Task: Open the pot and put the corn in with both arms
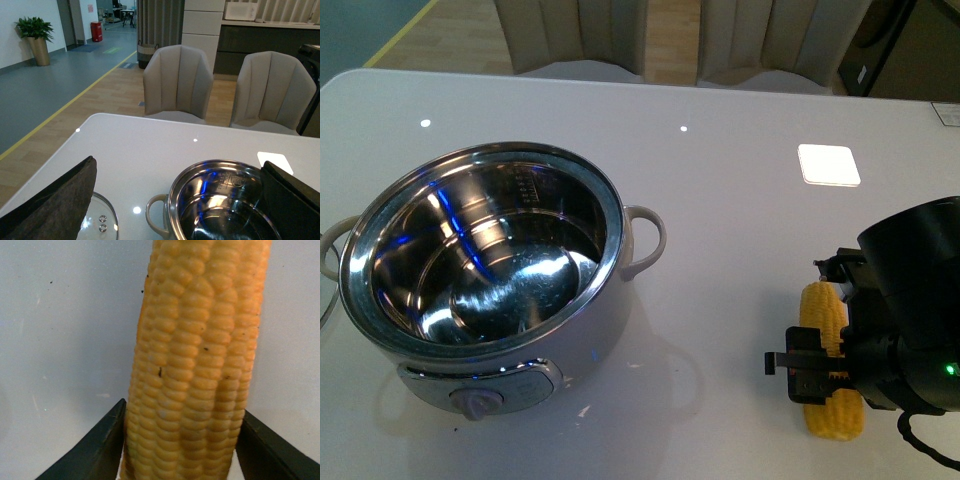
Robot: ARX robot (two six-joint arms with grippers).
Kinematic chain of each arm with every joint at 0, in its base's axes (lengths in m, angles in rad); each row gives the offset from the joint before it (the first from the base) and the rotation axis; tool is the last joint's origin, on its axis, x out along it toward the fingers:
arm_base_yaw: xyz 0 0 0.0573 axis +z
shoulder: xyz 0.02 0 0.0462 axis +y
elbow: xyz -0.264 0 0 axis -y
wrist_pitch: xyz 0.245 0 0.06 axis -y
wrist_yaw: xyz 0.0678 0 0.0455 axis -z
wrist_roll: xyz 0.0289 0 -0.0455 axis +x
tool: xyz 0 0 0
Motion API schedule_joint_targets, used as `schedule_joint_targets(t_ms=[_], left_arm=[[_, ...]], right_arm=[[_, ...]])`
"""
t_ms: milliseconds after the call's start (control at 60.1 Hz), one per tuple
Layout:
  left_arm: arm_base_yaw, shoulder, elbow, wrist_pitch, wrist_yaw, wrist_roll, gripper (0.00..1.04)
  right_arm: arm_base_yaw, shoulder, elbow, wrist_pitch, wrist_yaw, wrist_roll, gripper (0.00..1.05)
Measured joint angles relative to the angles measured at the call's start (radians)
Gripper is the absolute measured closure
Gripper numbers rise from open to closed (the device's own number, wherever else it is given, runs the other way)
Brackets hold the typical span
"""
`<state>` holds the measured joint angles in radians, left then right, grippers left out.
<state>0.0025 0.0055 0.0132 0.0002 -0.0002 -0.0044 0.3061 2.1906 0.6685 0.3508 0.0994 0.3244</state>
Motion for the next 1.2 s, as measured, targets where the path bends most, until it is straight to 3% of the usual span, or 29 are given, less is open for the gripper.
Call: schedule_joint_targets(t_ms=[183,333,416,748,1197], left_arm=[[0.0,0.0,0.0,0.0,0.0,0.0,0.07],[0.0,0.0,0.0,0.0,0.0,0.0,0.07],[0.0,0.0,0.0,0.0,0.0,0.0,0.07],[0.0,0.0,0.0,0.0,0.0,0.0,0.07],[0.0,0.0,0.0,0.0,0.0,0.0,0.07]], right_arm=[[-0.011,-0.009,-0.004,-0.01,-0.013,0.001,0.71],[-0.02,-0.093,-0.05,0.0,-0.011,0.002,0.78],[-0.012,-0.196,-0.07,-0.008,-0.058,0.023,0.81],[0.097,-0.523,-0.023,-0.1,-0.208,0.132,0.82],[0.204,-0.44,0.172,-0.097,-0.312,0.367,0.83]])
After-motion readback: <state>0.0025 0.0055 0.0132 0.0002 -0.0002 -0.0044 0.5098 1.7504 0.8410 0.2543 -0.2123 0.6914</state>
